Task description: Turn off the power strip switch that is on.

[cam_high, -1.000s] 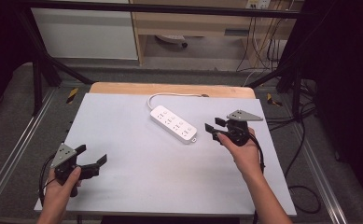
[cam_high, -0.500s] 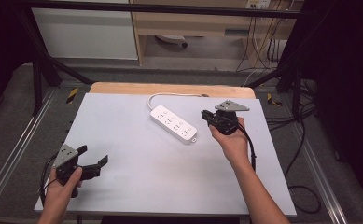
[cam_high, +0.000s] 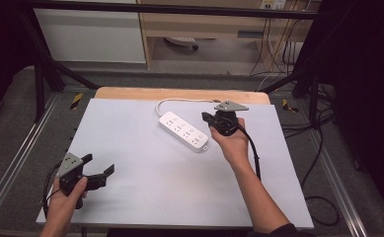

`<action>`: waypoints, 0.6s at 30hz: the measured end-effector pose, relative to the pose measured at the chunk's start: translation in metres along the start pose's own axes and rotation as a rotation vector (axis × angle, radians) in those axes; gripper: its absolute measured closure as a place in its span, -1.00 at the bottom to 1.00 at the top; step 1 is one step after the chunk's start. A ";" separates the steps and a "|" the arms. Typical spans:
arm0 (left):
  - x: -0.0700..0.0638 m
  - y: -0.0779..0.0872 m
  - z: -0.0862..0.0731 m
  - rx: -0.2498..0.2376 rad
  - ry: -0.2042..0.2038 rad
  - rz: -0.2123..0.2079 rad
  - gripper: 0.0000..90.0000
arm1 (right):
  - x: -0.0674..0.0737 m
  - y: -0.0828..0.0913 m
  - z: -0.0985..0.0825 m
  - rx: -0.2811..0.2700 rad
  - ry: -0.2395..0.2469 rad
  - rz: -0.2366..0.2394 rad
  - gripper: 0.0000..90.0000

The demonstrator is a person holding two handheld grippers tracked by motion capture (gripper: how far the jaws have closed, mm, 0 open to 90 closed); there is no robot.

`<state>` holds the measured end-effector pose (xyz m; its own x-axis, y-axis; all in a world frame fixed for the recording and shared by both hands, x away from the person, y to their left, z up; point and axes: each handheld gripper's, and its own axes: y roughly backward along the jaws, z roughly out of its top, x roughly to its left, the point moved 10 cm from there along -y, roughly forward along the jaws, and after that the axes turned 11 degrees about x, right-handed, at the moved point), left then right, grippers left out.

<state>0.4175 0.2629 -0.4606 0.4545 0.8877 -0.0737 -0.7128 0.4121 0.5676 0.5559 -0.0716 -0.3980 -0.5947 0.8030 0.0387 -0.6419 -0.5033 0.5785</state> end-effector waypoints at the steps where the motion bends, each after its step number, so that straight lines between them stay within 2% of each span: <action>1: 0.000 0.000 -0.001 0.002 0.003 0.004 -0.87 | 0.001 -0.004 0.001 0.001 -0.001 0.006 1.00; 5: 0.006 0.001 0.000 -0.006 0.020 0.037 -0.87 | 0.003 -0.021 0.003 0.024 -0.003 0.009 1.00; 8: 0.009 0.000 0.001 -0.009 0.024 0.046 -0.86 | 0.001 -0.032 0.004 0.042 -0.013 -0.001 1.00; 18: 0.008 -0.001 -0.001 -0.001 0.023 0.042 -0.87 | -0.007 -0.061 0.016 0.071 -0.043 -0.030 1.00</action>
<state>0.4220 0.2697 -0.4625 0.4118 0.9087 -0.0686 -0.7314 0.3745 0.5699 0.6069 -0.0419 -0.4209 -0.5537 0.8309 0.0544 -0.6220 -0.4562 0.6364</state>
